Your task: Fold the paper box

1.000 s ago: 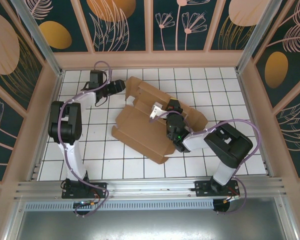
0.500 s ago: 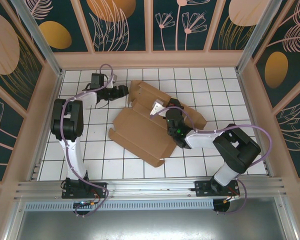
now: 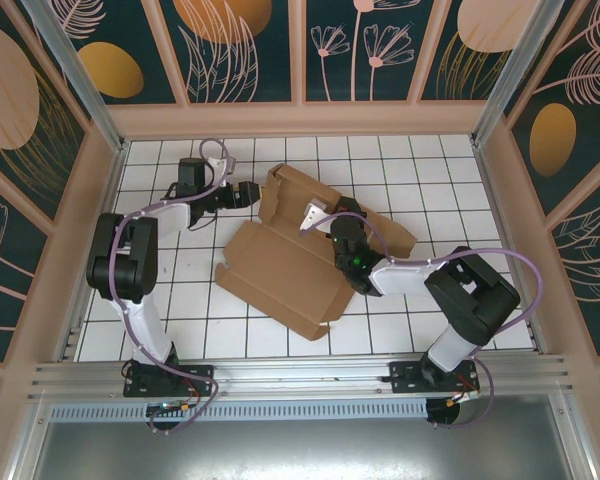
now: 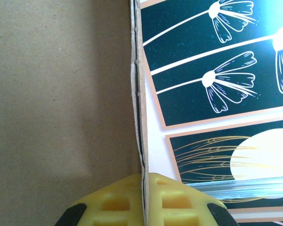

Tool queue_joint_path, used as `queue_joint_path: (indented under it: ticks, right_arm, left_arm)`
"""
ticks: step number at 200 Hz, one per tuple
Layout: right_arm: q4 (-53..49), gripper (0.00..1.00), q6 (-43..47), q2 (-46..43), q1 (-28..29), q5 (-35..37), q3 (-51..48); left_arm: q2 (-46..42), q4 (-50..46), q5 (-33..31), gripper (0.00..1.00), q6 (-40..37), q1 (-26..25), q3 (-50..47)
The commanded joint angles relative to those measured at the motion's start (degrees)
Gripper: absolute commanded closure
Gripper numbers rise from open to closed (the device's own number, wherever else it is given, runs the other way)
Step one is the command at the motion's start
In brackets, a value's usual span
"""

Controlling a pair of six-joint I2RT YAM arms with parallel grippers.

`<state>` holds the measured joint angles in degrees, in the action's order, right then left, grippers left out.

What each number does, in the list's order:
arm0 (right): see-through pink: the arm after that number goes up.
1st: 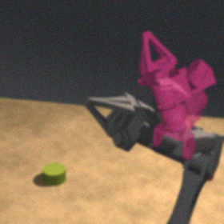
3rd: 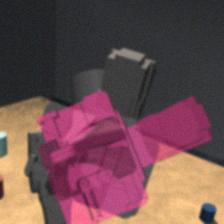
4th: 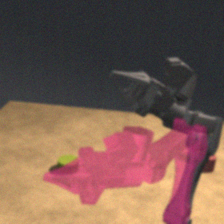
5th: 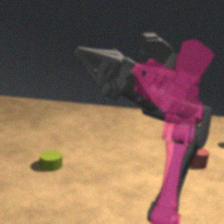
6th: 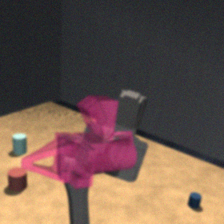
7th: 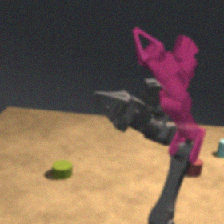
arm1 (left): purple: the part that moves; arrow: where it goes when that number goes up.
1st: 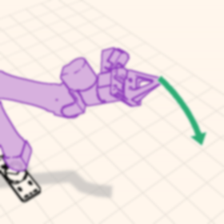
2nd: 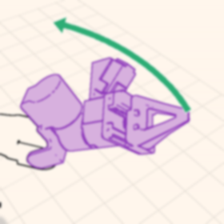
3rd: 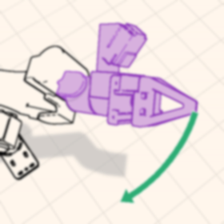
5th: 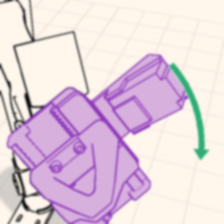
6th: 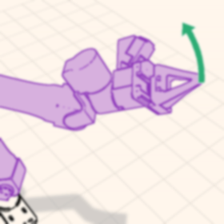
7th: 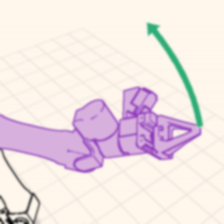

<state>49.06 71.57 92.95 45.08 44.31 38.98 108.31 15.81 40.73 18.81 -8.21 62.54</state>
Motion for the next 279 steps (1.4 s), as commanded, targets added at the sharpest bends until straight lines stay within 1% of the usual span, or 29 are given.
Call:
queue_joint_path:
  ticks: [1, 15, 27, 54, 69, 81, 106, 111, 118, 147, 159, 186, 197, 210, 218, 230, 255, 276, 279]
  right_arm:
    - [-0.09, 1.00, -2.95, 0.98, -0.16, 0.24, 1.78]
    - [-0.90, 1.00, -3.57, 1.09, -0.11, 0.25, 2.01]
    - [-1.56, 1.00, -3.96, 1.17, -0.17, 0.16, 2.26]
    - [-1.70, 1.00, -4.16, 1.49, -0.17, 0.41, 2.72]
    - [-1.60, 1.00, -4.10, 1.65, 0.07, 0.51, 2.94]
    - [-1.51, 1.00, -4.07, 1.92, 0.23, 0.52, 3.14]
    - [-1.59, 1.00, -4.07, 2.21, 0.35, 0.60, 3.51]
    - [-1.66, 1.00, -4.07, 2.19, 0.35, 0.60, 3.64]
    - [-1.62, 1.00, -4.07, 2.20, 0.45, 0.51, 3.77]
    - [-2.64, 1.00, -4.46, 2.18, 0.37, 0.16, 4.22]
    - [-2.97, 1.00, -4.81, 2.32, 0.27, -0.02, 4.36]
    - [-3.72, 1.00, -5.93, 2.04, -0.29, -0.28, 4.18]
    - [-4.52, 1.00, -6.66, 1.74, -0.43, -0.45, 3.97]
    - [-5.29, 1.00, -7.34, 1.26, -0.41, -0.71, 3.87]
    - [-5.73, 1.00, -7.71, 1.10, -0.40, -0.90, 3.82]
    - [-6.23, 1.00, -8.02, 0.80, -0.39, -0.92, 3.69]
    - [-6.62, 1.00, -8.33, 0.30, -0.43, -0.99, 3.30]
    - [-6.89, 1.00, -8.44, 0.15, -0.43, -1.25, 3.12]
    - [-6.95, 1.00, -8.46, 0.07, -0.43, -1.31, 3.23]
  left_arm:
    - [-3.01, 14.08, 4.89, 0.15, -1.64, -0.31, -5.65]
    - [-4.26, 20.72, 7.08, 0.14, -0.59, -0.32, -9.13]
    - [-4.64, 23.46, 8.18, 0.14, -1.06, -0.31, -10.45]
    - [-4.86, 21.15, 10.26, 0.14, -5.77, -0.31, -10.77]
    - [-4.22, 18.50, 10.25, 0.15, -8.66, -0.32, -10.08]
    - [-3.07, 16.46, 10.62, 0.17, -9.92, -0.32, -8.89]
    - [-1.32, 16.03, 12.00, 0.25, -9.82, -0.36, -7.40]
    - [-1.20, 15.80, 12.38, 0.30, -10.13, -0.39, -7.15]
    - [-1.01, 14.93, 12.89, 0.31, -10.70, -0.40, -7.11]
    - [-1.19, 12.94, 13.82, 0.28, -12.65, -0.38, -7.17]
    - [-1.71, 12.93, 14.37, 0.26, -12.70, -0.39, -7.11]
    - [-5.58, 17.67, 12.46, 0.20, -12.16, 0.00, -10.05]
    - [-6.54, 17.98, 12.47, 0.18, -12.14, 0.46, -10.21]
    - [-7.31, 12.08, 13.39, 0.15, -17.40, 1.06, -8.61]
    - [-7.73, 11.00, 13.63, 0.14, -19.15, 1.61, -8.42]
    - [-8.34, 11.97, 14.18, 0.14, -19.77, 2.88, -8.92]
    - [-9.26, 14.34, 14.84, 0.14, -18.47, 5.70, -9.11]
    - [-7.87, 11.08, 15.62, 0.18, -20.18, 7.12, -7.14]
    - [-7.39, 10.07, 15.82, 0.19, -20.69, 7.19, -5.32]
